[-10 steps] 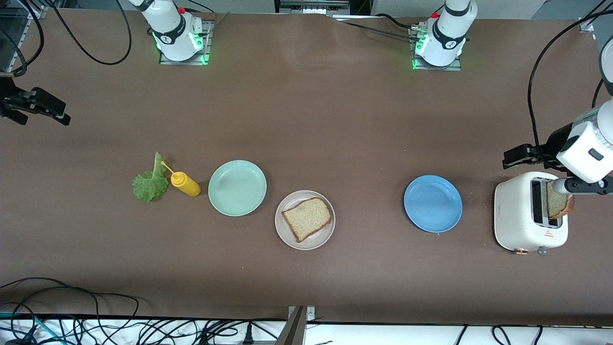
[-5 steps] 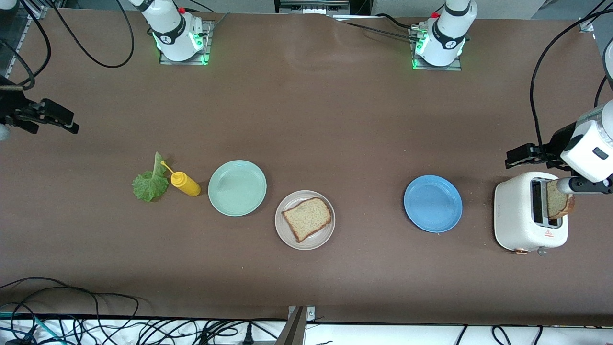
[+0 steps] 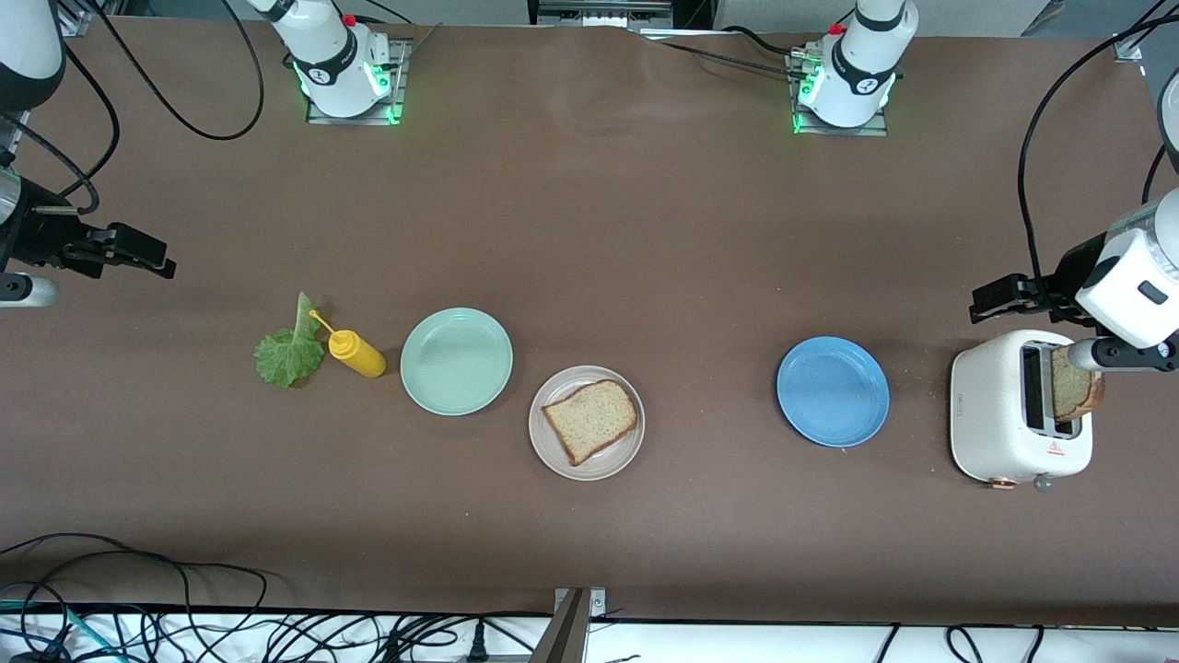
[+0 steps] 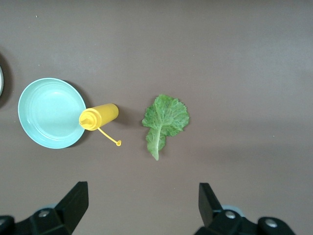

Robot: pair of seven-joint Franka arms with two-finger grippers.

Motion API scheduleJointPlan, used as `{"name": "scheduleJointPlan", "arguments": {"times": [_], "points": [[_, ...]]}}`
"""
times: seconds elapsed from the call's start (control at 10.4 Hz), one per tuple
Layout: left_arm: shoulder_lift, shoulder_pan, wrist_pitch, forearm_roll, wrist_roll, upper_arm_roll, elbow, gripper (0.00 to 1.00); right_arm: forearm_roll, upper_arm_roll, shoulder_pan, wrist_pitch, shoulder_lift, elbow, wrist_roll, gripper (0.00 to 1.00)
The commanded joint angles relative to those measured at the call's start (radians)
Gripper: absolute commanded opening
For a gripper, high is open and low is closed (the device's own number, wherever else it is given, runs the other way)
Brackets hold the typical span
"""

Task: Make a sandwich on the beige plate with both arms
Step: 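Reach the right gripper to the lettuce leaf and grasp its stem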

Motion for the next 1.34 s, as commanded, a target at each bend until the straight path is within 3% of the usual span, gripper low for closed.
{"name": "scheduleJointPlan", "arguments": {"times": [0.0, 0.29, 0.77, 1.06, 1.25], "points": [[-0.025, -0.001, -0.005, 0.034, 0.015, 0.001, -0.017, 1.0, -0.026, 0.005, -0.006, -0.009, 0.05, -0.008, -0.022, 1.0], [-0.023, 0.0, -0.003, 0.036, 0.016, 0.001, -0.014, 1.0, -0.043, 0.005, -0.008, 0.165, 0.049, -0.196, -0.022, 1.0], [-0.02, 0.002, -0.003, 0.036, 0.016, 0.001, -0.014, 1.0, -0.035, -0.015, -0.012, 0.668, 0.107, -0.552, -0.016, 1.0], [-0.017, 0.002, -0.003, 0.036, 0.016, 0.001, -0.016, 1.0, -0.011, -0.015, -0.015, 0.718, 0.219, -0.571, -0.006, 1.0], [-0.017, -0.001, -0.003, 0.036, 0.016, 0.001, -0.014, 1.0, 0.087, -0.015, -0.015, 0.724, 0.26, -0.566, -0.009, 1.0]]}}
